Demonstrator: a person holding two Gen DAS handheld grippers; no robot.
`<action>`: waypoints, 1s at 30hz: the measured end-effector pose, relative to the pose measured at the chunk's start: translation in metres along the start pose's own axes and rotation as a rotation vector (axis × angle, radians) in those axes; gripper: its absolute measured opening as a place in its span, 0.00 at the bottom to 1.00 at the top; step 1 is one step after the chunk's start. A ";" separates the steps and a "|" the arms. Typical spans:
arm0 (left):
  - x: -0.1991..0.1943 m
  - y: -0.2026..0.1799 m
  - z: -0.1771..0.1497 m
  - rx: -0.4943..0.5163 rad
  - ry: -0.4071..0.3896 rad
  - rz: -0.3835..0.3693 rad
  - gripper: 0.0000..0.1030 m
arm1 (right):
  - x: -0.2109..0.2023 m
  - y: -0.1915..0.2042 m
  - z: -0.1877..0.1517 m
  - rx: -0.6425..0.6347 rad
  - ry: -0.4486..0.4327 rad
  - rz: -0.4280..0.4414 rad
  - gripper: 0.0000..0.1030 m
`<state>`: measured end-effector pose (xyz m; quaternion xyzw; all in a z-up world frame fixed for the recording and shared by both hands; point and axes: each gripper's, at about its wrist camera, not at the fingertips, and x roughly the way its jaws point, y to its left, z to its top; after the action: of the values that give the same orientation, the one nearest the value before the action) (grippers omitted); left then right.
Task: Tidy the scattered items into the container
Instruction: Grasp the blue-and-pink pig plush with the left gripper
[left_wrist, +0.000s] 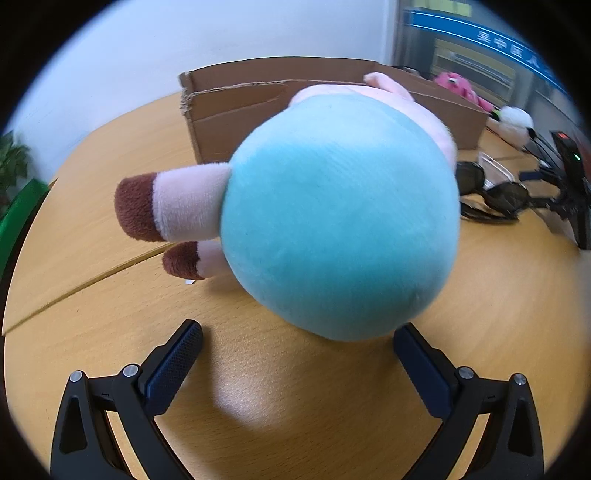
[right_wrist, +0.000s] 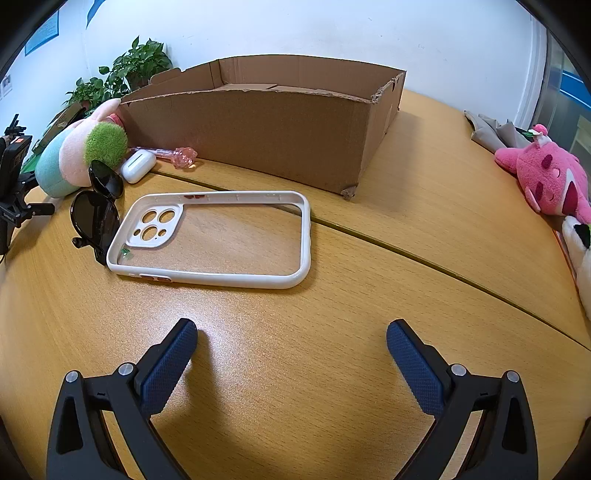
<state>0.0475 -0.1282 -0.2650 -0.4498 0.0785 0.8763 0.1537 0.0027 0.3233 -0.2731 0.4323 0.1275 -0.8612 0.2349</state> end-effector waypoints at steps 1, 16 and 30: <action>0.001 0.000 0.001 -0.016 0.000 0.012 1.00 | 0.000 0.000 0.000 0.000 0.000 0.000 1.00; -0.011 0.001 -0.002 -0.117 0.106 0.157 0.99 | 0.002 0.007 0.006 0.119 0.108 -0.068 1.00; -0.154 0.004 0.083 -0.069 0.029 0.149 0.99 | -0.141 0.102 0.147 0.428 0.051 -0.053 1.00</action>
<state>0.0677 -0.1393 -0.0912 -0.4603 0.0837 0.8809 0.0712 0.0275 0.2148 -0.0737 0.4906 -0.0410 -0.8632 0.1114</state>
